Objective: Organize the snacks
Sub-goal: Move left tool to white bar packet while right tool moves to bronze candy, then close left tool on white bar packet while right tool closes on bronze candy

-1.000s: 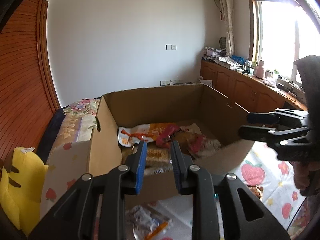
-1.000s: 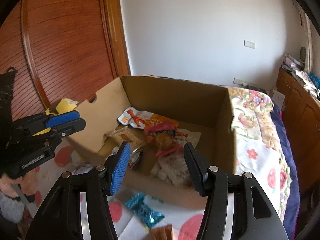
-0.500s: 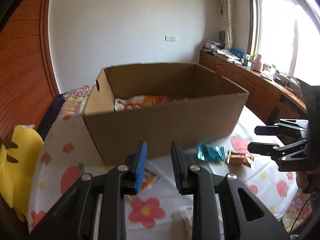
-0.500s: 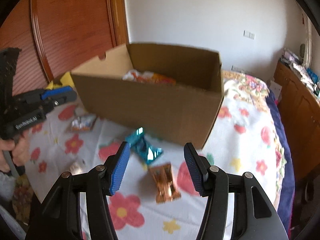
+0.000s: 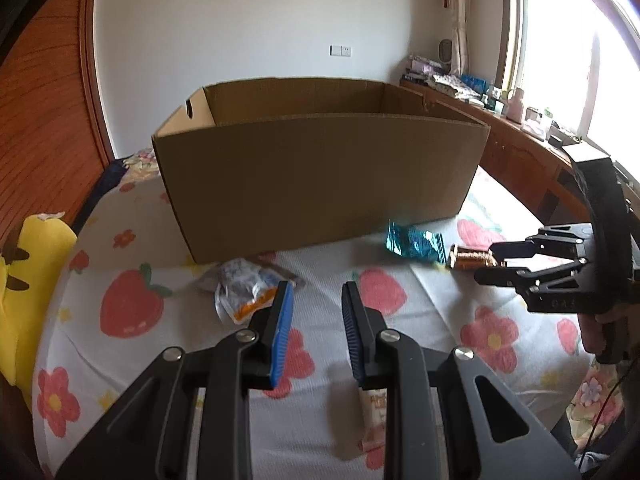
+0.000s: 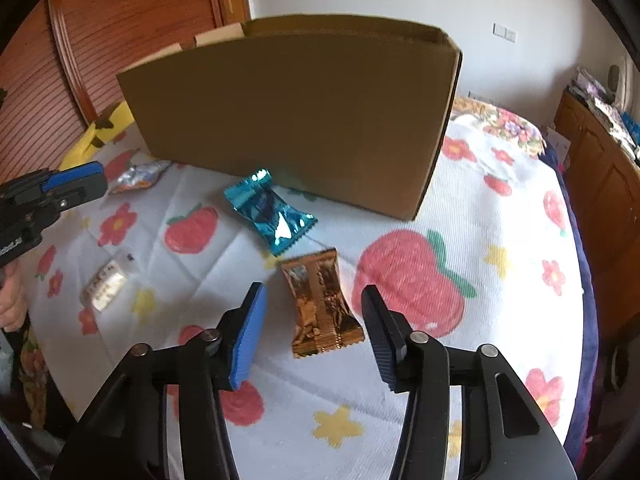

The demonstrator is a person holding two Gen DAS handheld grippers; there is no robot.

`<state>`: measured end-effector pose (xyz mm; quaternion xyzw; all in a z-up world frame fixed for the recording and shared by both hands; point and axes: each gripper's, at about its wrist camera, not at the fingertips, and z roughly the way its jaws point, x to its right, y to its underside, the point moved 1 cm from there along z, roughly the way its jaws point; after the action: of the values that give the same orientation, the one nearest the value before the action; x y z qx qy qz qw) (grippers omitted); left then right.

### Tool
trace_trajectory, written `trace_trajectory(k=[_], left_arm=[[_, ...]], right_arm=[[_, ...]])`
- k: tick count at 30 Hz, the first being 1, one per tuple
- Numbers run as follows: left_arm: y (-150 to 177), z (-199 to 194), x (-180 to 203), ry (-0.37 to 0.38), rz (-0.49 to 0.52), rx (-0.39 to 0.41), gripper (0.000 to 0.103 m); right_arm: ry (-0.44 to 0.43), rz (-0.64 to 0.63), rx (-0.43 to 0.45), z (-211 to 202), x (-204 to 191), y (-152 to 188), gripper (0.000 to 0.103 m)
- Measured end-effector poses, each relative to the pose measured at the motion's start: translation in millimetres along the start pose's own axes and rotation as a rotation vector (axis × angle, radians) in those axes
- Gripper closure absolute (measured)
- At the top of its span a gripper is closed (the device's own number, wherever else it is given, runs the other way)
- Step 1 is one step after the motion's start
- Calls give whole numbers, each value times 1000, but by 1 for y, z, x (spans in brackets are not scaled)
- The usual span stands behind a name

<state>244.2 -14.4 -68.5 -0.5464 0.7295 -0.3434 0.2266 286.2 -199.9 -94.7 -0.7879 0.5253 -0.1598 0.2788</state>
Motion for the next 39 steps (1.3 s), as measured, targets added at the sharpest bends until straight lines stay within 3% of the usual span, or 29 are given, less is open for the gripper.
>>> trace_trajectory(k=[7,13,25,33,39], left_arm=[[19,4,7,14,8,-53,78],[35,5,17,33,11,-102,75],[37,-3,27,40,8,-113,67],[45,10,31,15,16,-165,66],[50,11,39,-28,47,-132,57]], right_arm=[[30,1,13,9,4,7,67],[35,-1,21,8,6,9,67],[52,-9,25,10,4,8,67],[55,-11,25,10,4,8,67],[54,-10,25,10,3,8,67]])
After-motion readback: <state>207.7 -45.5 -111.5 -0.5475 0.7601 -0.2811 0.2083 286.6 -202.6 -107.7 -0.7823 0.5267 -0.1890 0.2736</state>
